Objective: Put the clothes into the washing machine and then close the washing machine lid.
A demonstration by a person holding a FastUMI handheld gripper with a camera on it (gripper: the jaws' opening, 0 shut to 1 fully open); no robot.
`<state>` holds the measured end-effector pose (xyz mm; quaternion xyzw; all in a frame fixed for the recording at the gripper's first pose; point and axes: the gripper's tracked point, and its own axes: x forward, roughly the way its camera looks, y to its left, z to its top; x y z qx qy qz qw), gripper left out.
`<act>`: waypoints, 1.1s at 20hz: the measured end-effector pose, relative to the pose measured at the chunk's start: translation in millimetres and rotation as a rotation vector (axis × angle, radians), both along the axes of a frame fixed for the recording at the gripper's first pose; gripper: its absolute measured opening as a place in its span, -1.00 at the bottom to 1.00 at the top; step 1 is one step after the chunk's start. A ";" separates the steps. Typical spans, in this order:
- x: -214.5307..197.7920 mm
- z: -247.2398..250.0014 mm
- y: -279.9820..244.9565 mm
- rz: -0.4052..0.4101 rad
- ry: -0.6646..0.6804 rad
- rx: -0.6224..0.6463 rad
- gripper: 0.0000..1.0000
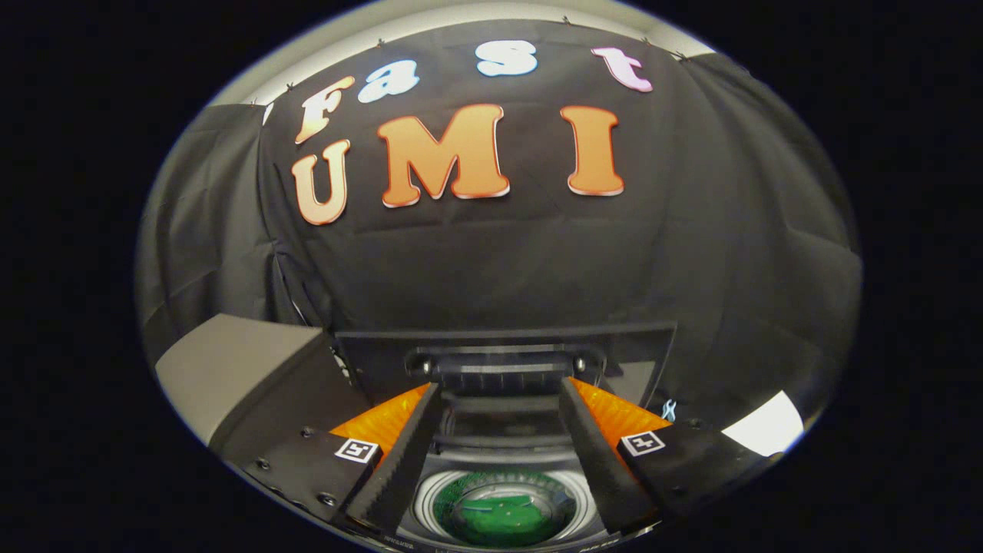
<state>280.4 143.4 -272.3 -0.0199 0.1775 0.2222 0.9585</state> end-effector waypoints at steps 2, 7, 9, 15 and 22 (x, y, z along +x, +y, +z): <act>22.9 21.4 8.7 0.004 -0.037 0.007 0.98; 85.6 22.0 31.5 -0.020 -0.054 -0.044 0.98; 107.7 6.6 40.2 -0.026 -0.029 -0.072 0.98; 126.6 -49.6 57.2 -0.034 0.102 -0.110 0.98; 119.6 -44.4 53.2 -0.049 0.083 -0.056 0.98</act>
